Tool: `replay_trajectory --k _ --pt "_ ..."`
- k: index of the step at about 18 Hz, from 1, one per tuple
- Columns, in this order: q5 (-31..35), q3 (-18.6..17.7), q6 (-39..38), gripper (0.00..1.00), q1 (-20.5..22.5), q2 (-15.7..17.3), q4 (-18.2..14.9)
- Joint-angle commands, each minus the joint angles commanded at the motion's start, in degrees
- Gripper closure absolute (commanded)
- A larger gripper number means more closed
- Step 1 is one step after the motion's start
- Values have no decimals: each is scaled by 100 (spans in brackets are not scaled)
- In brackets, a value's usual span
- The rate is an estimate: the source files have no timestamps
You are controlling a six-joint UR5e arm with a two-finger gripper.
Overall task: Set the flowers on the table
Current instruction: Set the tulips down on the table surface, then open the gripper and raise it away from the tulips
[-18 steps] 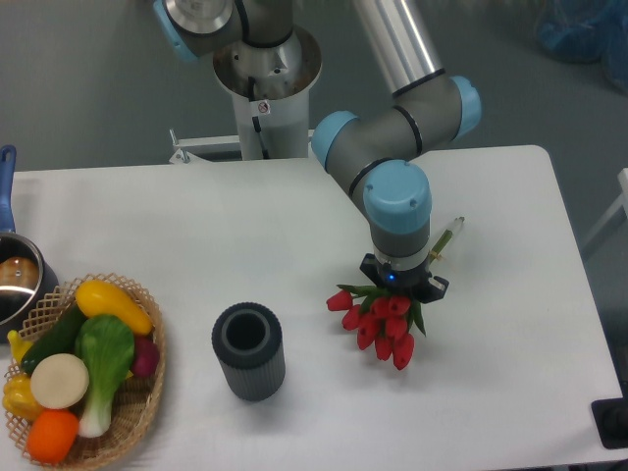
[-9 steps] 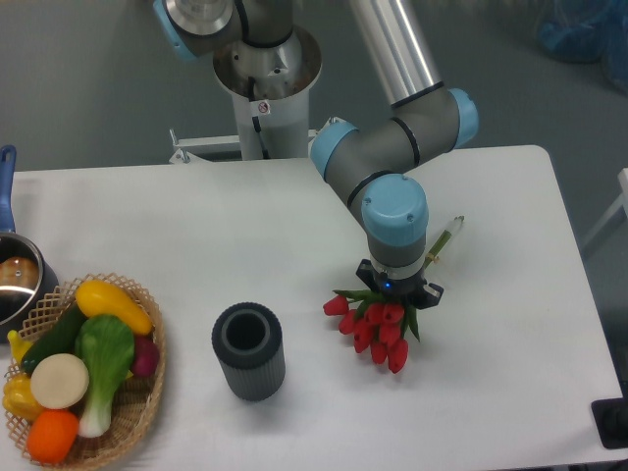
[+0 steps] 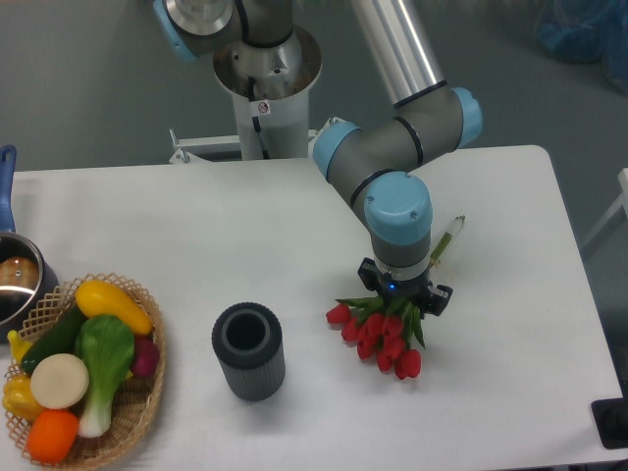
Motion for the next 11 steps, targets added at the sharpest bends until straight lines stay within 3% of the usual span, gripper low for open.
replay_trajectory --k 2,6,11 --pt "-18 131 44 0 70 185 61" --pt "-385 623 -113 0 176 220 246" --pt "-685 694 -519 0 360 440 246"
